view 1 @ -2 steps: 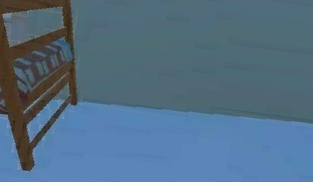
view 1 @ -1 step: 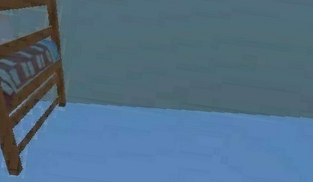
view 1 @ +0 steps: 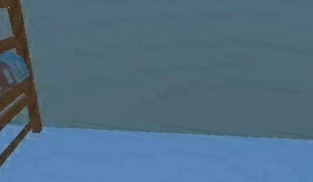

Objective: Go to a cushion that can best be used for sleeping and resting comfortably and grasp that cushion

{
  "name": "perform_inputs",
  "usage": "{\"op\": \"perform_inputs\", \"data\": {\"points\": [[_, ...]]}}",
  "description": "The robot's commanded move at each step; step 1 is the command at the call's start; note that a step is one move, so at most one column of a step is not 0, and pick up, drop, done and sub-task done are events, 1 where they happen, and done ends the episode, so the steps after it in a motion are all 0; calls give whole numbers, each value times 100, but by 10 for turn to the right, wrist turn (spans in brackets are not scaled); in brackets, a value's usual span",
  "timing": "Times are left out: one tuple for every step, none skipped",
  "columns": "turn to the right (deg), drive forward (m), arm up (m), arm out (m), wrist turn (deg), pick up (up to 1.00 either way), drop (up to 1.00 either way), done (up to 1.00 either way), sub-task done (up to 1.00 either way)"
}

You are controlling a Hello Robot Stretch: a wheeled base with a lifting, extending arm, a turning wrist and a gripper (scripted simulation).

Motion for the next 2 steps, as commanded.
{"op": "perform_inputs", "data": {"points": [[270,0,0,0,0,0,0,0,0],[0,60,0,0,0,0,0,0,0]]}}
